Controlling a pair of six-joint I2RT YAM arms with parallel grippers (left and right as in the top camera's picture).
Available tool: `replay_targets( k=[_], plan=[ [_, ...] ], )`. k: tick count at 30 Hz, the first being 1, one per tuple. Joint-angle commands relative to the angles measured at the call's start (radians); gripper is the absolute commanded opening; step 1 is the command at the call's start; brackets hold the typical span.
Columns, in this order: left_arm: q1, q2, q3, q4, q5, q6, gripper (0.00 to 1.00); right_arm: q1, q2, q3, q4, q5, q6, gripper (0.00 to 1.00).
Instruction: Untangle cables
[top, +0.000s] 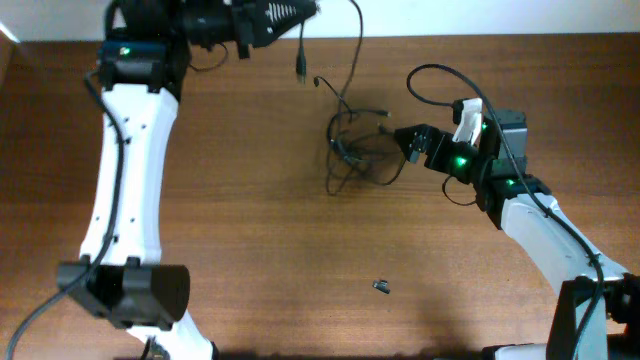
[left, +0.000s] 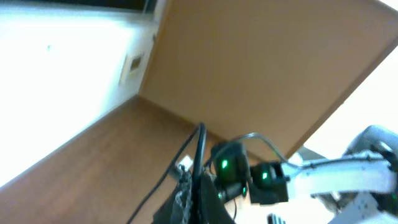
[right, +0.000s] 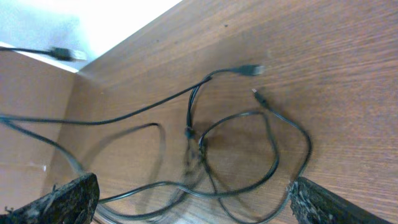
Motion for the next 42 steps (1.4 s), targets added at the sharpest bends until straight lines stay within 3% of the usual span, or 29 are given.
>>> replay_targets(
  k=[1,4,5,9,14,15,17,18,20,22,25,28,36,37,39,40,42],
  plan=[
    [0.007,-0.08,0.014,0.362,0.034,-0.317,0.03,0.005,-0.004,0.002,-0.003,0.032,-0.012,0.99],
    [0.026,-0.095,0.014,1.018,-0.03,-0.6,0.0,0.005,-0.004,0.002,-0.012,0.033,-0.012,0.99],
    [0.039,-0.098,0.014,1.138,-0.08,-0.644,0.01,0.005,-0.004,0.002,-0.011,0.032,-0.012,0.99],
    [0.101,-0.123,0.014,1.198,-0.206,-0.666,0.0,0.005,-0.004,0.002,-0.012,0.036,-0.012,0.99],
    [0.109,-0.124,0.014,1.197,-0.225,-0.666,0.0,0.005,-0.004,0.002,-0.004,0.014,-0.012,0.99],
    [0.109,-0.123,0.014,1.174,-0.181,-0.656,0.0,0.005,-0.004,0.002,0.018,-0.024,-0.012,0.98],
    [0.099,-0.122,0.014,0.993,-0.05,-0.528,0.0,0.005,-0.004,0.002,0.102,-0.205,-0.089,0.99],
    [0.085,-0.122,0.014,0.785,-0.017,-0.388,0.0,0.005,-0.004,0.002,0.179,-0.34,-0.116,0.99],
    [0.05,-0.122,0.014,0.312,-0.091,-0.067,0.0,0.006,-0.004,0.002,0.314,-0.511,-0.116,0.99],
    [-0.002,-0.113,0.014,-0.04,-0.307,0.139,0.0,0.015,-0.004,0.002,0.474,-0.641,-0.081,0.99],
    [-0.089,-0.091,0.014,-0.108,-0.37,0.205,0.0,0.055,-0.004,0.002,0.563,-0.653,-0.06,0.99],
    [-0.194,-0.062,0.014,-0.164,-0.547,0.225,0.0,0.112,-0.004,0.002,0.703,-0.657,-0.06,0.99],
    [-0.223,-0.055,0.014,-0.161,-0.545,0.224,0.0,0.109,-0.004,0.002,0.799,-0.655,0.004,1.0],
    [-0.223,-0.055,0.014,-0.161,-0.532,0.22,0.0,0.109,-0.004,0.002,0.797,-0.63,0.005,0.88],
    [-0.223,-0.055,0.014,-0.172,-0.489,0.22,0.0,0.102,-0.004,0.002,0.797,-0.563,0.018,0.54],
    [-0.224,-0.055,0.014,-0.198,-0.48,0.22,0.0,0.096,-0.004,0.002,0.787,-0.476,0.059,0.45],
    [-0.224,-0.055,0.014,-0.261,-0.479,0.191,0.0,0.079,-0.004,0.002,0.761,-0.306,0.076,0.4]
  ],
)
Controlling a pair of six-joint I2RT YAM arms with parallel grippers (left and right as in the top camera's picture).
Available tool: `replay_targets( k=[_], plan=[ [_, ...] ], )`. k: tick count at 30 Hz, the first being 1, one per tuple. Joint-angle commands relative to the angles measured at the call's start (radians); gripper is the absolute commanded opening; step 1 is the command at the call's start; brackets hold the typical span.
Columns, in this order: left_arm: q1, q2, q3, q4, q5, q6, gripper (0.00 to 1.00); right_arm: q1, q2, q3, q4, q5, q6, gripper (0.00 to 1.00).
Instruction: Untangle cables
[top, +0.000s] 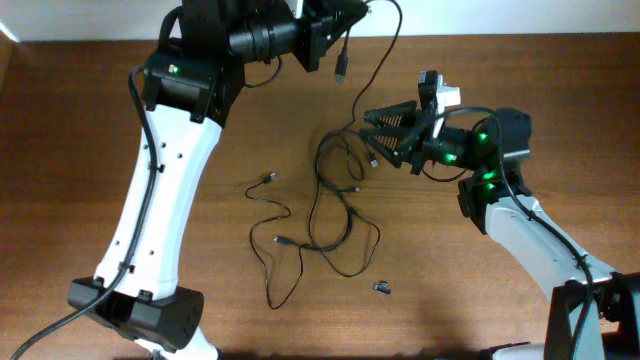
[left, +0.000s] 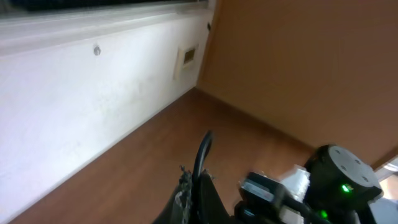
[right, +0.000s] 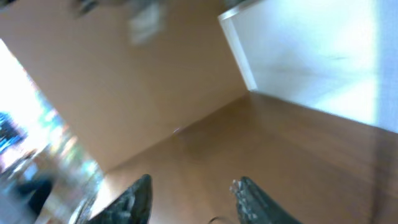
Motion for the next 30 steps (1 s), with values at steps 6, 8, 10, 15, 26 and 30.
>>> replay_targets(
  k=[6,8,10,15,26,30],
  plan=[
    [-0.026,0.002,0.006,-0.06,0.126,-0.09,0.0,-0.025,-0.002,0.008,-0.03,0.488,0.039,0.51],
    [-0.055,0.002,0.006,-0.058,0.125,-0.09,0.0,-0.025,-0.002,0.008,-0.031,0.489,0.035,0.51],
    [-0.087,0.002,0.006,-0.05,0.114,-0.09,0.0,-0.025,-0.002,0.008,-0.031,0.489,0.035,0.51],
    [-0.133,0.002,0.006,-0.042,0.098,-0.096,0.0,-0.025,-0.002,0.008,-0.04,0.49,0.025,0.32],
    [-0.111,0.0,0.006,0.658,0.28,-0.608,0.0,-0.025,-0.002,0.008,-0.255,0.628,0.024,0.04],
    [-0.105,0.001,0.006,0.665,0.278,-0.613,0.0,-0.025,-0.002,0.008,-0.255,0.628,0.024,0.15]
  ],
)
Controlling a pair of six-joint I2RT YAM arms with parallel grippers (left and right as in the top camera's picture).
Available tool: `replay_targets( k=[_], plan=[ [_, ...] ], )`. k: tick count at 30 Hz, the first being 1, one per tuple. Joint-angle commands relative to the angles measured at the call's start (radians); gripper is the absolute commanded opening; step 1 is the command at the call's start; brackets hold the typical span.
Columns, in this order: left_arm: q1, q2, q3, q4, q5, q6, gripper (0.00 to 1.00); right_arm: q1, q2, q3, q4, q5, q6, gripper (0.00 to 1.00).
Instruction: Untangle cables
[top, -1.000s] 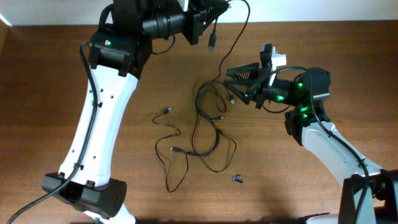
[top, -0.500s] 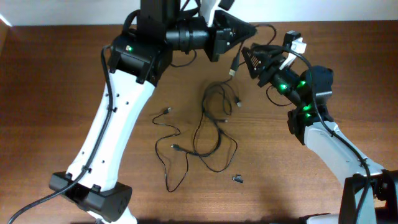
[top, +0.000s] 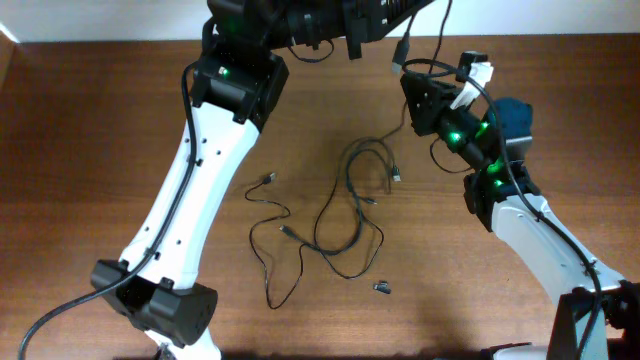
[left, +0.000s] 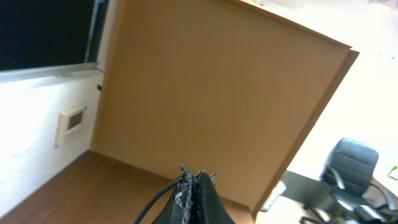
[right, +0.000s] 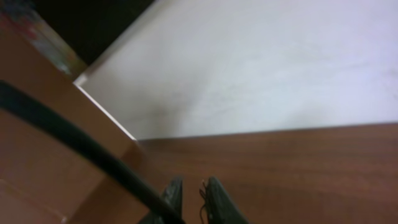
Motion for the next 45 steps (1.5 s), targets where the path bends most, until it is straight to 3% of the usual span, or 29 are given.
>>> replay_targets(
  k=[1,5,12,21,23,27,32,36,37,39,42,45],
  plan=[
    [0.012,-0.047,0.035,0.002,0.034,-0.05,0.0,-0.003,0.021,-0.019,-0.01,0.031,0.003,0.15],
    [0.032,-0.047,0.035,0.089,0.027,-0.097,0.0,-0.003,0.021,-0.019,-0.022,0.031,0.003,0.16],
    [0.172,-0.047,0.035,0.633,-0.03,-0.498,0.0,-0.003,0.021,-0.019,-0.06,0.031,0.003,0.22],
    [0.393,-0.049,0.035,0.904,-0.196,-0.726,0.0,-0.003,0.021,-0.019,-0.142,0.039,-0.016,0.24],
    [0.469,-0.051,0.035,0.907,-0.25,-0.728,0.0,-0.003,0.021,-0.019,-0.168,0.054,-0.016,0.34],
    [0.617,-0.051,0.035,0.902,-0.33,-0.774,0.0,-0.003,0.021,-0.019,-0.271,0.147,-0.028,0.41],
    [0.747,-0.051,0.035,0.899,-0.314,-0.851,0.0,-0.003,0.021,-0.019,-0.346,0.154,-0.111,0.41],
    [0.748,-0.051,0.035,0.899,-0.287,-0.85,0.0,-0.003,0.021,-0.019,-0.343,0.153,-0.11,0.47],
    [0.748,-0.051,0.035,0.9,-0.275,-0.851,0.0,-0.003,0.021,-0.019,-0.342,0.131,-0.11,0.56],
    [0.743,-0.051,0.035,0.899,-0.237,-0.85,0.0,-0.002,0.021,-0.019,-0.323,0.052,-0.111,0.6],
    [0.682,-0.05,0.035,0.899,-0.156,-0.846,0.0,0.027,0.021,-0.019,-0.267,-0.061,-0.158,0.68],
    [0.575,-0.05,0.035,0.887,-0.096,-0.766,0.01,0.111,0.021,-0.019,-0.24,-0.06,-0.258,0.81]
  ],
)
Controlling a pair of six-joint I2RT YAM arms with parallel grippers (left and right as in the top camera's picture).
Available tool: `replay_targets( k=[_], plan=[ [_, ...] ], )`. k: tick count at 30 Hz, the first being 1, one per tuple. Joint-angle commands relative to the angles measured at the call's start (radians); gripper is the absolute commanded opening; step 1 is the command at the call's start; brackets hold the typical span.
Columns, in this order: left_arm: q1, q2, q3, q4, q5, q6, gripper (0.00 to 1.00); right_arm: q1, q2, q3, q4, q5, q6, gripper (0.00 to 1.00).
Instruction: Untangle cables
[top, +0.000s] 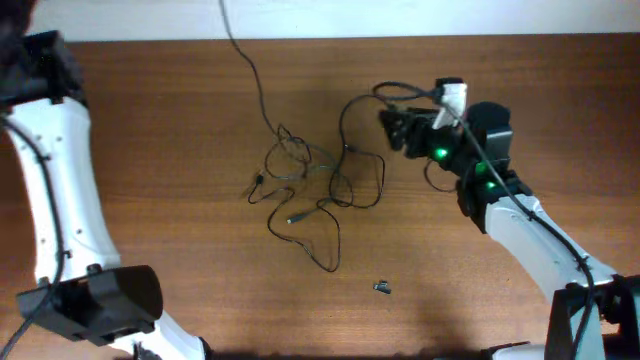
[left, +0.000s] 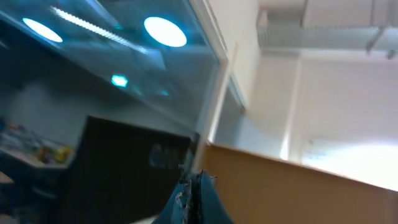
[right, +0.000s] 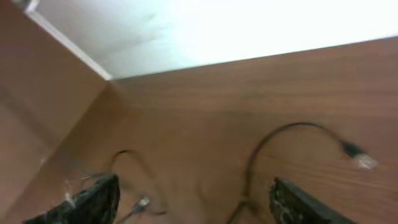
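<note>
Several thin black cables lie in a loose tangle (top: 310, 180) at mid-table. One black cable (top: 245, 60) runs from the tangle up and out past the top edge. My left gripper (left: 194, 182) is shut and points up at the room; a dark strand sits between its fingers. It is outside the overhead view. My right gripper (top: 390, 122) hovers just right of the tangle. In the right wrist view the right gripper (right: 196, 199) stands wide open over a cable loop (right: 273, 134) that ends in a plug (right: 357, 155).
The left arm's white link (top: 55, 190) stands along the table's left side, its base at the front left corner. A small dark piece (top: 381, 288) lies alone toward the front. A brown side wall (right: 43, 93) and the back edge (top: 500, 38) border the table.
My right gripper was shut on a cable near the back; now it is open, lower, beside the tangle. My left arm has swung from the back centre to the far left. The tangle is more bunched.
First my left gripper held a cable up at the back while the right one stood open by a tight tangle. Then the cables lay spread out over the table. Then the right gripper was shut on a strand. Now it is open, and the left still holds its cable.
</note>
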Motion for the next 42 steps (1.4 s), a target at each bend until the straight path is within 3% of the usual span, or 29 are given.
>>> replay_targets(
  k=[1,3,5,6,20,32,38,39,42],
  plan=[
    [-0.133,-0.035,0.02,-0.029,0.074,0.079,0.01,0.091,0.006,-0.005,0.01,-0.018,-0.142,0.82],
    [-0.18,-0.035,0.02,-0.05,0.074,0.113,0.0,0.128,0.006,-0.005,0.007,0.031,-0.148,0.86],
    [-0.221,-0.035,0.02,-0.066,0.068,0.146,0.0,0.16,0.006,-0.005,0.0,0.068,-0.148,0.98],
    [-0.242,-0.035,0.02,-0.066,0.061,0.146,0.0,0.172,0.011,-0.005,-0.004,0.091,-0.147,1.0],
    [-0.399,-0.035,0.02,-0.065,-0.015,0.145,0.0,0.182,0.151,-0.005,0.074,0.093,-0.14,1.0],
    [-0.515,-0.035,0.02,-0.062,-0.086,0.146,0.0,0.182,0.204,-0.005,0.067,0.146,-0.143,0.66],
    [-0.515,-0.035,0.02,-0.063,-0.064,0.15,0.01,0.182,0.221,-0.005,0.108,0.146,-0.143,0.1],
    [-0.515,-0.035,0.02,-0.064,-0.062,0.17,0.01,0.182,0.221,-0.005,0.11,0.146,-0.143,0.04],
    [-0.512,-0.035,0.02,-0.16,-0.058,0.294,0.0,0.18,0.22,-0.005,0.129,0.145,-0.143,0.04]
  ],
)
